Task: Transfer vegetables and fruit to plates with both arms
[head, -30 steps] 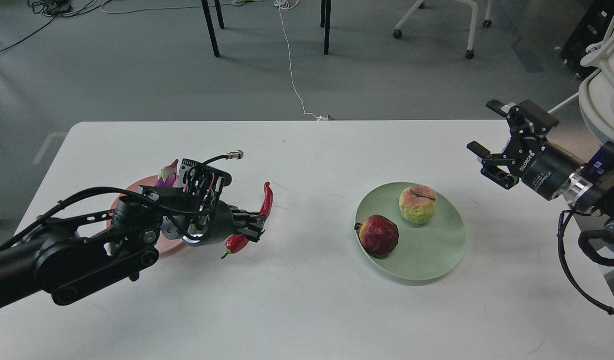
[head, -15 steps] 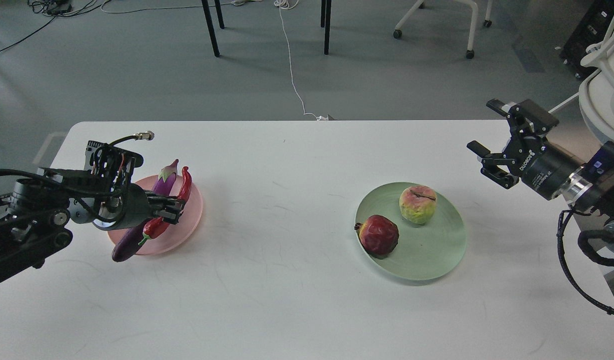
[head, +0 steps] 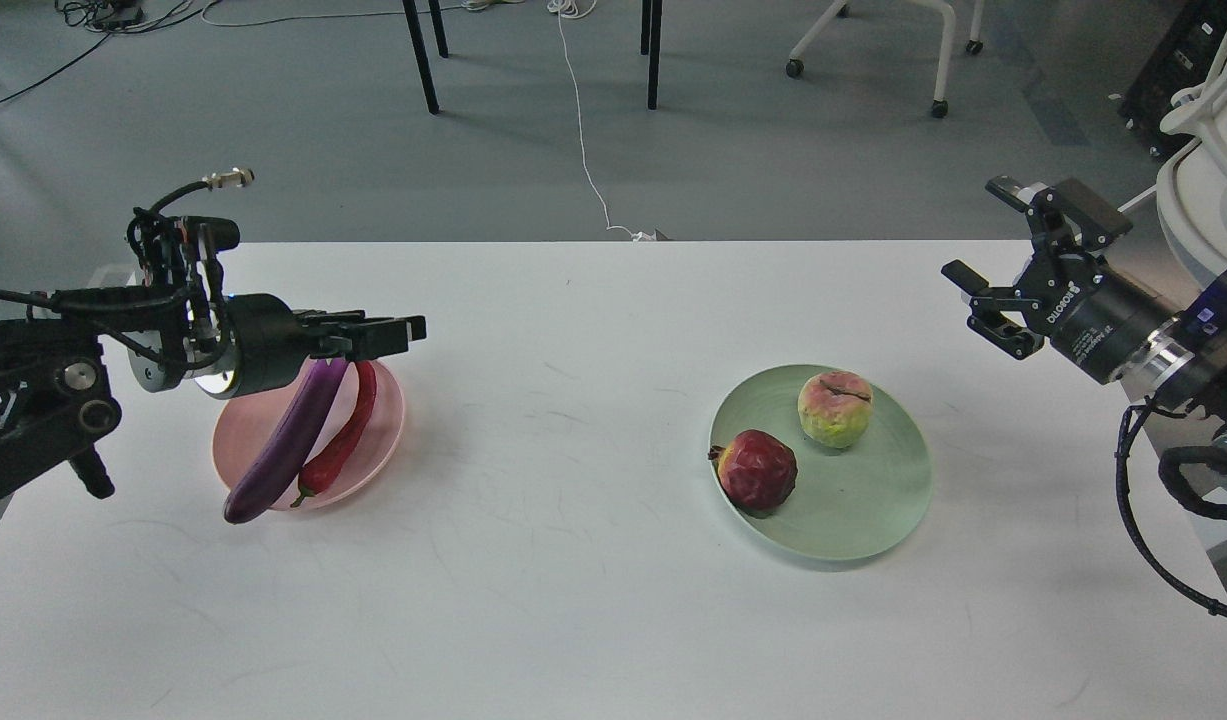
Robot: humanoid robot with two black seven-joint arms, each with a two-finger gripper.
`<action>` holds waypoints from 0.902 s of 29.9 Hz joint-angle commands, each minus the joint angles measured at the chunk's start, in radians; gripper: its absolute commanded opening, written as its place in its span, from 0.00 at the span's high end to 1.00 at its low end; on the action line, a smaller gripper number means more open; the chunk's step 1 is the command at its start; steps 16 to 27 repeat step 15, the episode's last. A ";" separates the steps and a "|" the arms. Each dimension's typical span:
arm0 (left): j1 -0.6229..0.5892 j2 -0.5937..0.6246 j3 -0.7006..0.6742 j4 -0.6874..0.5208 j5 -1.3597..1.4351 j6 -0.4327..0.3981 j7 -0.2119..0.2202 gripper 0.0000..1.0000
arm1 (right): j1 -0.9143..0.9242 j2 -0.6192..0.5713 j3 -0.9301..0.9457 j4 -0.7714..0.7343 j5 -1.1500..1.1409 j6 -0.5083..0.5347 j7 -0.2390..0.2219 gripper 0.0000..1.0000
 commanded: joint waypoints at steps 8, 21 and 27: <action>0.316 -0.299 -0.390 0.054 -0.639 0.236 -0.089 0.02 | -0.015 0.066 0.000 0.000 0.035 -0.073 0.000 0.01; 0.433 -0.379 -0.458 0.080 -0.639 0.234 -0.094 0.02 | -0.067 0.083 0.003 0.000 0.088 -0.073 0.000 0.01; 0.433 -0.379 -0.458 0.080 -0.639 0.234 -0.094 0.02 | -0.067 0.083 0.003 0.000 0.088 -0.073 0.000 0.01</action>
